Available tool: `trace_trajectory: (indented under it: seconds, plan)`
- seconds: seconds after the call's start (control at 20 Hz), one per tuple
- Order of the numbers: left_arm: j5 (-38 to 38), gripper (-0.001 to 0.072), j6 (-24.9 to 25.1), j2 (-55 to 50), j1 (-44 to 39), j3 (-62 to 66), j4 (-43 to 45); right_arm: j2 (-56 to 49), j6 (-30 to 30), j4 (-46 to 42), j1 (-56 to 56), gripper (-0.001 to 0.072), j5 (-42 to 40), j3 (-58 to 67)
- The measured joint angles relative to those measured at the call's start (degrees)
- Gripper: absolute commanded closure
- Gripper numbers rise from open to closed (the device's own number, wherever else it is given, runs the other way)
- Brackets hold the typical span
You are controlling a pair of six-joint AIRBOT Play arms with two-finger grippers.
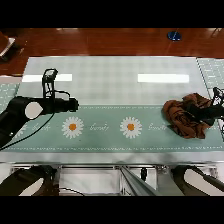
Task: Fold the shirts.
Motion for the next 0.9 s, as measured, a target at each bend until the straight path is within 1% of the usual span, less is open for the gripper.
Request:
trace_trajectory:
  seconds: [0.15, 0.2, 0.35, 0.5, 0.65, 0.75, 0.9]
  plan:
    - [-2.8, 0.0199, 3.2, 0.2, 2.2, 2.5, -0.1, 0.7, -7.8, 9.2, 0.0, 0.0684, 4.7, 3.0]
    - [-4.8, 0.02, 4.6, 0.8, 3.7, 4.1, -0.1, 1.9, -10.0, 12.6, -0.1, 0.0684, 4.5, 5.3]
    - [-9.6, 0.0199, 7.4, 5.7, 8.6, 6.7, -0.6, 7.5, -14.4, 20.3, -0.1, 0.0684, 6.2, 14.5]
    - [-11.6, 0.02, 8.6, 14.3, 10.5, 3.2, -5.6, 13.0, -16.7, 26.5, -0.1, 0.0684, 7.5, 25.2]
    - [-10.2, 0.0199, 8.7, 22.7, 9.7, -4.3, -11.4, 16.6, -18.1, 31.7, -0.1, 0.0684, 9.4, 36.5]
    - [-8.8, 0.02, 8.6, 25.8, 8.8, -8.7, -14.3, 17.7, -18.7, 35.1, 0.1, 0.0684, 10.6, 43.4]
    - [-6.9, 0.02, 8.3, 27.2, 7.8, -12.6, -16.8, 18.4, -19.2, 37.5, 3.2, 0.0685, 11.7, 51.6]
